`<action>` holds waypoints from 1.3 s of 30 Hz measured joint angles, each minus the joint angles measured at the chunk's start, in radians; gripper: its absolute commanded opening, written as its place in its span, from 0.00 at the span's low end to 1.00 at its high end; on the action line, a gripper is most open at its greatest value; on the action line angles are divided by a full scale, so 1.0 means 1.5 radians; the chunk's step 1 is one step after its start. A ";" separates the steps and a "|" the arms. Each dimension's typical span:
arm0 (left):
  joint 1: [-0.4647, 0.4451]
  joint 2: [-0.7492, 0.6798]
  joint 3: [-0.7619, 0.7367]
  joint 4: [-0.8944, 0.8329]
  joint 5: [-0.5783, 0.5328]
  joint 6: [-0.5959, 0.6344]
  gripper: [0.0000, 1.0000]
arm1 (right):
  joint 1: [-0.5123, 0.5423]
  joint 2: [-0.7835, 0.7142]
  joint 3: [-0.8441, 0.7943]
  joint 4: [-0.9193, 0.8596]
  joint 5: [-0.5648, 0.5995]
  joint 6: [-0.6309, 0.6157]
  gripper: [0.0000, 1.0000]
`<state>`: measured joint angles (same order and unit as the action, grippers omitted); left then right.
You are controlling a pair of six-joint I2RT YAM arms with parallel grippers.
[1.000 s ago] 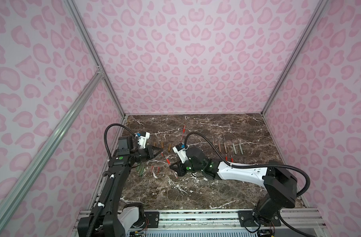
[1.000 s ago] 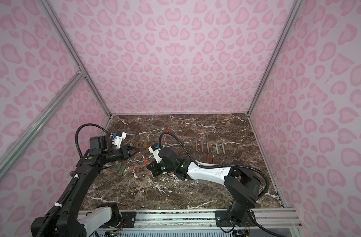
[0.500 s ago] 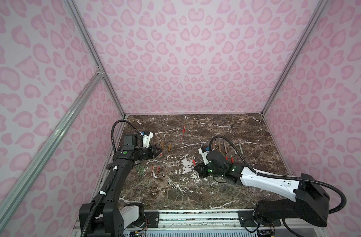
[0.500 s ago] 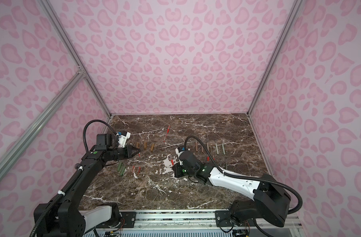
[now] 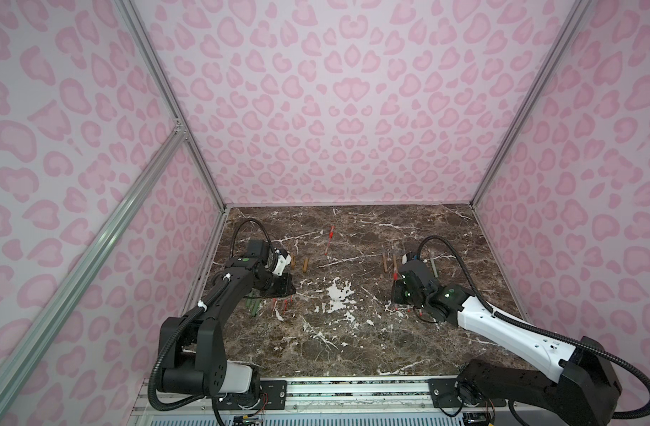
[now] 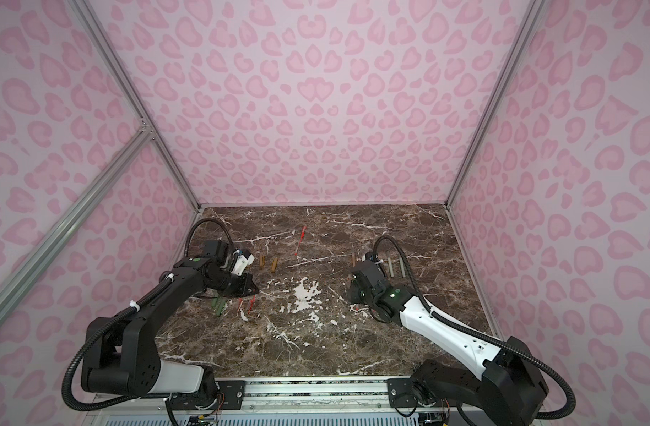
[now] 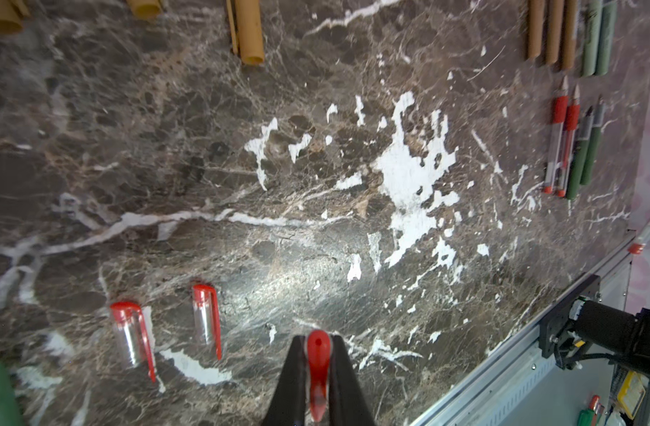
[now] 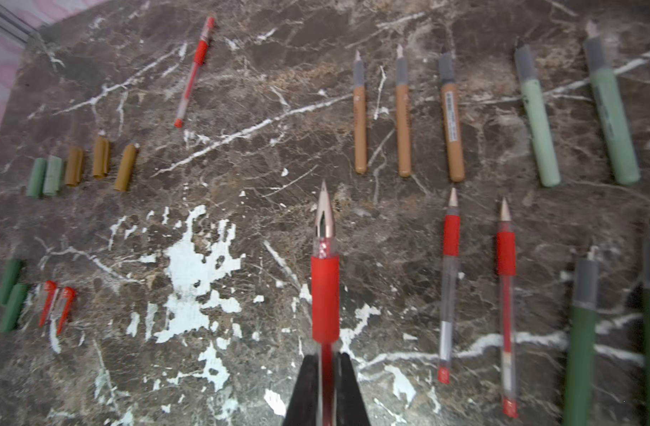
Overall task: Open the pen caps
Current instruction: 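Lower the red cap by the red caps while the right lowers the pen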
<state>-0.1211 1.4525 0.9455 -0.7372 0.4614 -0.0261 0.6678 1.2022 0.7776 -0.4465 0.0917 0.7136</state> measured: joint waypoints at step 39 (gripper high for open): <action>-0.059 0.069 0.013 -0.016 -0.144 -0.070 0.46 | -0.109 0.201 0.043 0.002 -0.012 -0.056 0.00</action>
<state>-0.2092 1.5562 0.9657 -0.7616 0.2451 -0.1310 0.5037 1.5036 0.8429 -0.4438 0.0734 0.6300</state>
